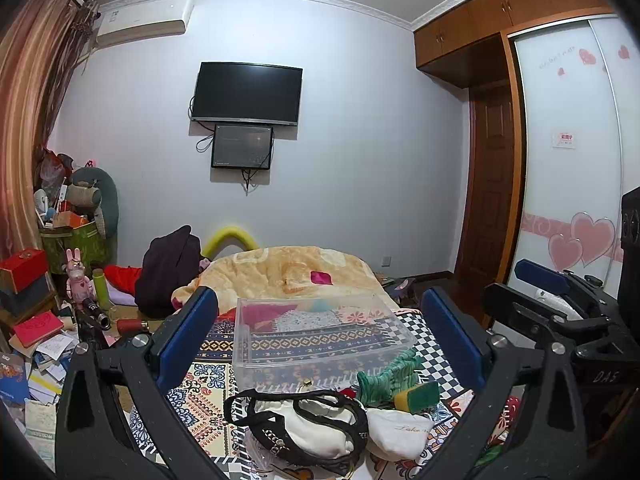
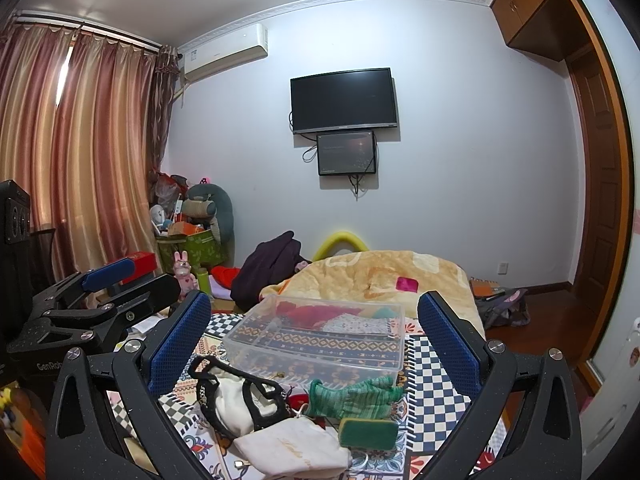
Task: Organize soft objects
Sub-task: 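Move the left tool to the black-strapped white bra while the right tool approaches the green sponge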
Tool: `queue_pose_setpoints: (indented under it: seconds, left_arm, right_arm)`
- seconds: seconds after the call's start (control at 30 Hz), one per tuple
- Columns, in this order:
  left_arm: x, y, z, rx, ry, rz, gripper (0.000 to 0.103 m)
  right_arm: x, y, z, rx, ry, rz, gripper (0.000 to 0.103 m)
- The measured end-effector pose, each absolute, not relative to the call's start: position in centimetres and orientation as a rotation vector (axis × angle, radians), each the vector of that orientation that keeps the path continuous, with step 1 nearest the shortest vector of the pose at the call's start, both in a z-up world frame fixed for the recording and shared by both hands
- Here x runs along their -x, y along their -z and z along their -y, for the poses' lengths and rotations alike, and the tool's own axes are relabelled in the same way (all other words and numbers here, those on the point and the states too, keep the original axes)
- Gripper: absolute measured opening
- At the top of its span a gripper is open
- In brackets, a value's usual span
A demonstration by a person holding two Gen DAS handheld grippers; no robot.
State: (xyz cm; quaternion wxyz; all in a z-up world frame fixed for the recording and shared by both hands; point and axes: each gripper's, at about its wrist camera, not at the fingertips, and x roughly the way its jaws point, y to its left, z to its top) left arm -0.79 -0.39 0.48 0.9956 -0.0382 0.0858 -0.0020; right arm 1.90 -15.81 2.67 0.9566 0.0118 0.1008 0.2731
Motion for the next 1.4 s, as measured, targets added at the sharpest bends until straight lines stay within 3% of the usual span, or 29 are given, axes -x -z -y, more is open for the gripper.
queue_pose_setpoints:
  seconds: [1.0,1.4]
  left_arm:
    - [0.4,-0.1,0.3,0.08,0.001,-0.192,0.103]
    - [-3.5,7.0,-1.6,0.084,-0.016,-0.422,0.103]
  right_arm:
    - [-2.1,-2.8,15.9,-0.026,-0.545,-0.216,0.103]
    - [-6.2,2.9,17.0,-0.016,-0.485,-0.43,0.103]
